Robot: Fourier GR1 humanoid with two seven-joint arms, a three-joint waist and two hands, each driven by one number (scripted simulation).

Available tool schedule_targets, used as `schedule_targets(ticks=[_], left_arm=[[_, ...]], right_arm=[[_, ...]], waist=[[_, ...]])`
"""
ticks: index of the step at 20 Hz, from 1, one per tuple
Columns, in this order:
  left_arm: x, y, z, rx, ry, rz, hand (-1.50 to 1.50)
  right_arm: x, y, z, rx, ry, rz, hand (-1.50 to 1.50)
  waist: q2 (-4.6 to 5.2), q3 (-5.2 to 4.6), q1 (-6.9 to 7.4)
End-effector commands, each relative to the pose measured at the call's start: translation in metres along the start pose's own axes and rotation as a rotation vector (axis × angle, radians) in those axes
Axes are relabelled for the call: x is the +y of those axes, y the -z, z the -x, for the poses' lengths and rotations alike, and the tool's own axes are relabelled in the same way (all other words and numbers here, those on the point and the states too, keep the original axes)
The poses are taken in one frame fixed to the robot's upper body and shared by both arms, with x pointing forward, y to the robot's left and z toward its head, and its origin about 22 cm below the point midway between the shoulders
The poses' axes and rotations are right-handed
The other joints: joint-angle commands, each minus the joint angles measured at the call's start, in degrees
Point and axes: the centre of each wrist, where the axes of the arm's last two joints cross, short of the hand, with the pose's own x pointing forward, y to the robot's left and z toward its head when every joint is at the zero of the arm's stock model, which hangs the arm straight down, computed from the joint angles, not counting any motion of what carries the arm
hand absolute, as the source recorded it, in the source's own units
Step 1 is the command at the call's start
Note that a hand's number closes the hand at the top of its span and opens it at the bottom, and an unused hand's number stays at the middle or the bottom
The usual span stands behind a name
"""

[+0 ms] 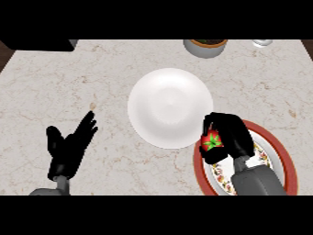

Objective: Pick the tomato from the plate and place it in the plate

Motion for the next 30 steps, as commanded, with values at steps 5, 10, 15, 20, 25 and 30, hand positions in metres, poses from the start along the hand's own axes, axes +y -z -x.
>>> schedule_targets(ticks=[5, 10, 15, 20, 25, 30], left_arm=[[-0.004, 0.001, 0.003, 0.03, 0.018, 0.03, 0.0], [-0.012, 0.007, -0.004, 0.018, 0.026, 0.046, 0.0], [-0.014, 0.004, 0.001, 0.024, 0.023, 0.05, 0.0], [-0.014, 0.007, 0.0, 0.009, 0.019, 0.043, 0.0], [-0.012, 0.006, -0.01, 0.003, 0.019, 0.024, 0.0], [-0.001, 0.001, -0.003, -0.002, 0.011, 0.003, 0.0]], right_arm=[[-0.012, 0.008, -0.092, 0.043, 0.036, 0.393, 1.5], [-0.019, 0.006, -0.122, 0.133, 0.153, 0.583, 1.5], [-0.014, 0.003, -0.144, 0.228, 0.272, 0.732, 1.5], [-0.004, 0.004, -0.154, 0.244, 0.334, 0.848, 1.5], [0.002, 0.015, -0.15, 0.311, 0.249, 0.936, 1.5], [0.005, 0.029, -0.128, 0.351, 0.204, 1.052, 1.5]], waist=[[-0.63, -0.04, 2.59], [-0.24, 0.11, 2.38], [0.13, 0.15, 2.73], [0.64, 0.2, 1.93], [0.66, 0.28, 0.8], [0.97, 0.35, 0.43]])
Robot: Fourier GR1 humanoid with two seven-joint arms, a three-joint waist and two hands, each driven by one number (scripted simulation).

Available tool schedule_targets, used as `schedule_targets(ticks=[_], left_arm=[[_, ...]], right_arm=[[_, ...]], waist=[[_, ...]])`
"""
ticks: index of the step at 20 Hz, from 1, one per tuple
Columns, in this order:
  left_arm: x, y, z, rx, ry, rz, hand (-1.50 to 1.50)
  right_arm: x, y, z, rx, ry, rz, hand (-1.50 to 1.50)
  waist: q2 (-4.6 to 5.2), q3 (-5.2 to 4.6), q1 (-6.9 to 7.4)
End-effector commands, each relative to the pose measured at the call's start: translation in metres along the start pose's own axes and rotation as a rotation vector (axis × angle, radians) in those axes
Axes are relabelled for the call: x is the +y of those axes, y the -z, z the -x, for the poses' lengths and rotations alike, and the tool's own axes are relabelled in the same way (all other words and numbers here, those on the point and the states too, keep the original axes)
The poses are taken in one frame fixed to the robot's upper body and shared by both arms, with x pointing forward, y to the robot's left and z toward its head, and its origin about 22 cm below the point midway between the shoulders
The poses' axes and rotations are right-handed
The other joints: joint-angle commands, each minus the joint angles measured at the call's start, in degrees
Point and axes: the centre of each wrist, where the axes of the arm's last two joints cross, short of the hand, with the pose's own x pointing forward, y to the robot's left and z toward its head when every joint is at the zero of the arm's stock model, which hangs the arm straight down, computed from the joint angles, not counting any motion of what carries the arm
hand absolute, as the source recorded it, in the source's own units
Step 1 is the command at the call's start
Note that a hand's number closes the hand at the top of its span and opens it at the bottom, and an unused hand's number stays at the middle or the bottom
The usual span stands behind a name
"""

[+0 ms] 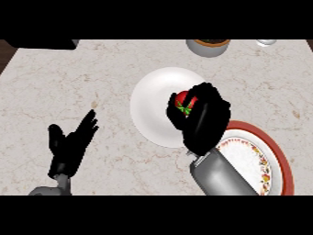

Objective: Pick the tomato from the plate and place it in the plate

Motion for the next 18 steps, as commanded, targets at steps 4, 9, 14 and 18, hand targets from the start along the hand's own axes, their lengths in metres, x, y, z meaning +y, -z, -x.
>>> schedule_targets(ticks=[4, 9, 14, 18], left_arm=[[0.002, -0.001, 0.007, 0.011, -0.007, -0.021, 0.0], [-0.004, -0.004, 0.014, 0.016, -0.01, -0.013, 0.0], [0.0, -0.001, 0.003, 0.004, -0.004, -0.018, 0.0], [-0.003, -0.003, 0.0, -0.003, -0.003, 0.007, 0.0]], right_arm=[[0.017, 0.01, 0.014, 0.259, 0.055, 0.116, 1.5], [0.034, 0.02, 0.041, 0.28, 0.046, 0.13, 1.5], [0.044, 0.035, 0.059, 0.467, -0.033, 0.051, 1.5], [0.064, 0.024, 0.08, 0.508, -0.14, -0.155, -1.5]], waist=[[0.45, 0.0, -0.86], [0.55, 0.02, -1.15], [0.8, 0.07, -0.77], [0.76, 0.06, -0.53]])
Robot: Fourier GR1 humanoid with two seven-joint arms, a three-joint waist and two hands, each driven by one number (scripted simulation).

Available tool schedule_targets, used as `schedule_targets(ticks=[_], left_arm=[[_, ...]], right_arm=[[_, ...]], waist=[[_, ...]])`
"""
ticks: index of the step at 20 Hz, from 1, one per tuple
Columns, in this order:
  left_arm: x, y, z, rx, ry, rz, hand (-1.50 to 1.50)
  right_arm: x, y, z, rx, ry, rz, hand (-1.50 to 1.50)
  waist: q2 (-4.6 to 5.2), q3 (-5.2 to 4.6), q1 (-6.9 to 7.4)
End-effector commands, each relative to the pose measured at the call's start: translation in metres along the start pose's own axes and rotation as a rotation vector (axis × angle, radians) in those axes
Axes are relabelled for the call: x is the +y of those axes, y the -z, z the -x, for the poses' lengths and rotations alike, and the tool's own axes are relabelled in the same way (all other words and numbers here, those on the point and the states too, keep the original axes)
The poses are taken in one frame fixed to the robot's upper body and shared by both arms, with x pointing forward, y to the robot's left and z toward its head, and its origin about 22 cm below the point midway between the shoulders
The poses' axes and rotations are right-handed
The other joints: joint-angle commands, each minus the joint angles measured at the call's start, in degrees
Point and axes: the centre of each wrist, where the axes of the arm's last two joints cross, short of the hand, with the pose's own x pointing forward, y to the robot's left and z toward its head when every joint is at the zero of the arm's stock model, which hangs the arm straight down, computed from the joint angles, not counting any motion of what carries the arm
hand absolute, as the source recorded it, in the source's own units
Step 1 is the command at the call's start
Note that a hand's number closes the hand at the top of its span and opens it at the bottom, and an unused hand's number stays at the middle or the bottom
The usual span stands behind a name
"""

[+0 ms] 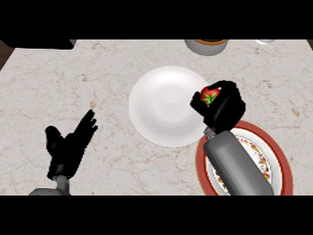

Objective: Pick the tomato from the plate and place it in the plate

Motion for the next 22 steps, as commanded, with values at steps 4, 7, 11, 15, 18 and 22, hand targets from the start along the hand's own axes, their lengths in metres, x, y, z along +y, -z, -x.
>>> schedule_targets(ticks=[4, 7, 11, 15, 18, 22], left_arm=[[-0.005, 0.005, 0.001, 0.009, 0.01, 0.001, 0.0], [-0.005, 0.003, 0.0, 0.024, -0.008, 0.019, 0.0], [-0.004, 0.005, -0.005, 0.016, -0.009, 0.006, 0.0], [-0.005, 0.001, 0.003, 0.024, 0.002, -0.016, 0.0], [0.0, -0.004, 0.015, 0.005, -0.012, -0.024, 0.0], [0.002, -0.015, 0.016, 0.032, -0.016, -0.048, 0.0]], right_arm=[[0.03, 0.013, 0.002, 0.187, 0.057, -0.176, -1.5], [0.036, 0.003, 0.017, 0.115, 0.155, -0.147, -1.5], [0.028, 0.0, 0.012, 0.053, 0.324, -0.037, -1.5], [0.018, 0.005, 0.005, 0.095, 0.444, 0.018, -1.5], [0.009, -0.003, 0.015, 0.147, 0.489, 0.006, -1.5], [-0.035, -0.018, 0.04, 0.127, 0.587, -0.105, -1.5]], waist=[[0.35, -0.05, 0.3], [0.38, 0.0, 0.33], [0.27, 0.04, -0.23], [-0.06, -0.01, -0.98], [-0.39, -0.11, -1.7], [-0.76, -0.06, -2.52]])
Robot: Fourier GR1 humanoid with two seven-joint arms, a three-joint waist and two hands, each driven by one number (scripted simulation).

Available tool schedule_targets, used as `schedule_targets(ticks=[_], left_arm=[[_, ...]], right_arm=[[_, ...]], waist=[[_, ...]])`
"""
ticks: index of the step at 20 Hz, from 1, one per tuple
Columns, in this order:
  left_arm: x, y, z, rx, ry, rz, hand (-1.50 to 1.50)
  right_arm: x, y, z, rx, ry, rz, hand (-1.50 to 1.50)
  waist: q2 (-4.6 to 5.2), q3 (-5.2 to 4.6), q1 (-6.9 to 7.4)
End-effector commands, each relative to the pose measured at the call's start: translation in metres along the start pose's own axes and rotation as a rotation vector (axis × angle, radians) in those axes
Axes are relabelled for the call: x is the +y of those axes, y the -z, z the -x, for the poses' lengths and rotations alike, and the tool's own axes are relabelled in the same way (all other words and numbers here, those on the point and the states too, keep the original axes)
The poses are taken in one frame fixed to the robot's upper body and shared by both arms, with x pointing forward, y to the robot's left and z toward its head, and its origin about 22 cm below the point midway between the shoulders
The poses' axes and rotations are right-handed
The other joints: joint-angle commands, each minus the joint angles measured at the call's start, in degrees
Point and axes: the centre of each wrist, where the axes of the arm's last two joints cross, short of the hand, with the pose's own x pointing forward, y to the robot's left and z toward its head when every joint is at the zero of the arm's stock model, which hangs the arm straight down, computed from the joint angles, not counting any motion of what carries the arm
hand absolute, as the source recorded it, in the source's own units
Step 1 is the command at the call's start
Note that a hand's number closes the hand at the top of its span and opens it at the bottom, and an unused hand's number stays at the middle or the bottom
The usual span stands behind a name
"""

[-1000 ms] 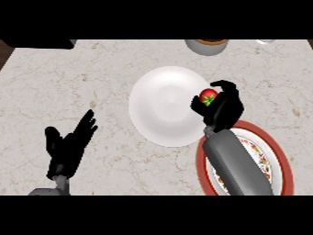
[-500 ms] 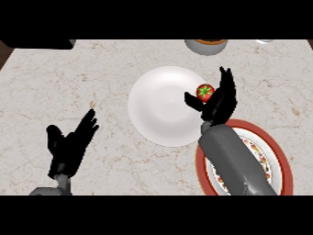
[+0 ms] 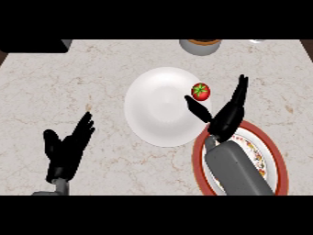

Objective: Pick the tomato from the plate and place it in the plate

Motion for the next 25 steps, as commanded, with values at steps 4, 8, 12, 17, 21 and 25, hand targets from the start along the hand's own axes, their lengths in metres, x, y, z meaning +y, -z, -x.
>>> schedule_targets(ticks=[4, 8, 12, 17, 21, 25], left_arm=[[0.0, 0.01, 0.007, 0.032, -0.025, -0.005, 0.0], [0.006, 0.0, -0.002, 0.042, -0.018, 0.004, 0.0], [0.011, -0.004, 0.007, 0.044, -0.012, -0.014, 0.0], [0.01, -0.002, 0.008, 0.049, -0.019, 0.016, 0.0], [-0.011, -0.003, 0.009, 0.032, -0.01, 0.001, 0.0], [0.007, -0.011, -0.003, 0.051, -0.003, 0.011, 0.0]], right_arm=[[-0.054, -0.053, 0.004, 0.032, 0.154, -0.148, -1.5], [-0.088, -0.067, 0.014, -0.017, 0.155, -0.222, -1.5], [-0.114, -0.102, 0.042, 0.008, 0.08, -0.268, -1.5], [-0.133, -0.12, 0.044, -0.002, 0.042, -0.286, -1.5], [-0.138, -0.131, 0.052, 0.004, 0.007, -0.265, -1.5], [-0.133, -0.169, 0.045, 0.025, 0.001, -0.272, -1.5]], waist=[[-0.03, -0.17, -0.81], [-0.14, -0.18, -0.66], [-0.13, -0.21, -0.65], [-0.13, -0.24, -0.68], [-0.11, -0.24, -0.63], [-0.12, -0.25, -0.54]])
